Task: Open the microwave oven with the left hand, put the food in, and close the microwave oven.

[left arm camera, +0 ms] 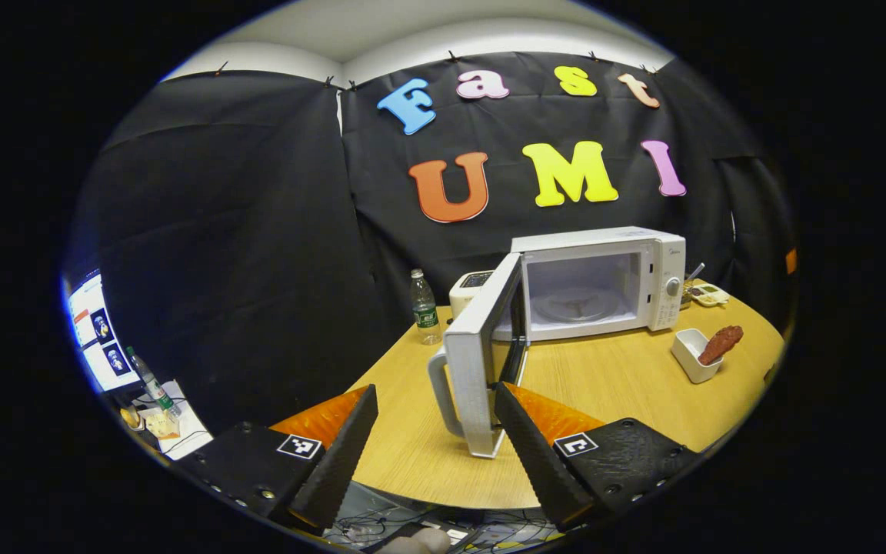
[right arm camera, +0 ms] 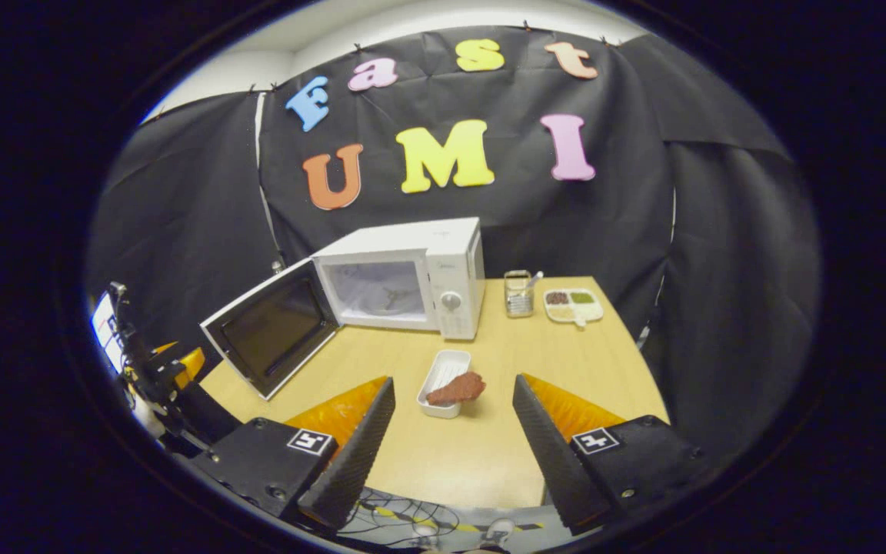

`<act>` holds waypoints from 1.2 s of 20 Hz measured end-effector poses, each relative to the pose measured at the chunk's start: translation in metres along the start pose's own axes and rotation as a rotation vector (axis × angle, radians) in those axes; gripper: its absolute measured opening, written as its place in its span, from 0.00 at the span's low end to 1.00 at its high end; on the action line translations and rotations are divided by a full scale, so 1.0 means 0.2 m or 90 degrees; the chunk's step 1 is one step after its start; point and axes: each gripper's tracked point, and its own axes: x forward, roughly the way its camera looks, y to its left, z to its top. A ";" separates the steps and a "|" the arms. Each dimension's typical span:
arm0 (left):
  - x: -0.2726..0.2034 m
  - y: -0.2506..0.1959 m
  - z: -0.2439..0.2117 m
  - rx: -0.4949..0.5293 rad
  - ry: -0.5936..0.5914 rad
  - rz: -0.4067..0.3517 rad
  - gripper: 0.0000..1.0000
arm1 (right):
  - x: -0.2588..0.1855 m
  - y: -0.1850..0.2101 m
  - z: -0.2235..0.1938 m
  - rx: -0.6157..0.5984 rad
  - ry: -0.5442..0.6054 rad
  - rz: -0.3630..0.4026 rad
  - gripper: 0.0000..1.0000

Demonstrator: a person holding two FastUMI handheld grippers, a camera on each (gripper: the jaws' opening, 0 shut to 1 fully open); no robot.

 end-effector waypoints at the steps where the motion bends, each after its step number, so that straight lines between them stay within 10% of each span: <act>1: -0.04 -0.03 0.03 0.003 -0.008 -0.004 0.94 | 0.10 -0.04 -0.07 0.029 0.034 0.017 0.95; 6: -0.21 -0.24 0.25 0.000 -0.028 -0.018 0.94 | 0.58 -0.15 -0.24 0.220 0.180 0.105 0.75; 8: -0.24 -0.32 0.34 -0.020 -0.030 -0.012 0.94 | 0.72 -0.17 -0.22 0.267 0.203 0.141 0.82; 9: -0.23 -0.36 0.38 -0.023 -0.029 -0.003 0.94 | 0.77 -0.17 -0.20 0.286 0.210 0.162 0.67; 10: -0.23 -0.39 0.39 -0.024 -0.023 0.011 0.94 | 0.82 -0.17 -0.19 0.296 0.226 0.177 0.75; 11: -0.22 -0.42 0.41 -0.028 -0.019 0.023 0.94 | 0.85 -0.15 -0.21 0.303 0.249 0.192 0.51; 13: -0.20 -0.47 0.45 -0.037 -0.015 0.047 0.94 | 0.87 -0.11 -0.21 0.302 0.282 0.226 0.36; 16: -0.17 -0.52 0.47 -0.041 -0.006 0.068 0.94 | 0.93 -0.13 -0.22 0.272 0.304 0.232 0.30; 17: -0.16 -0.53 0.48 -0.039 -0.004 0.074 0.94 | 0.92 -0.12 -0.22 0.275 0.307 0.237 0.06; 18: -0.15 -0.54 0.48 -0.036 -0.002 0.076 0.94 | 0.92 -0.12 -0.21 0.270 0.311 0.242 0.19; 19: -0.14 -0.55 0.48 -0.032 0.004 0.078 0.94 | 0.92 -0.12 -0.20 0.260 0.315 0.246 0.07; 24: -0.10 -0.51 0.47 -0.020 0.001 0.071 0.94 | 0.83 -0.06 -0.04 0.201 0.272 0.257 0.12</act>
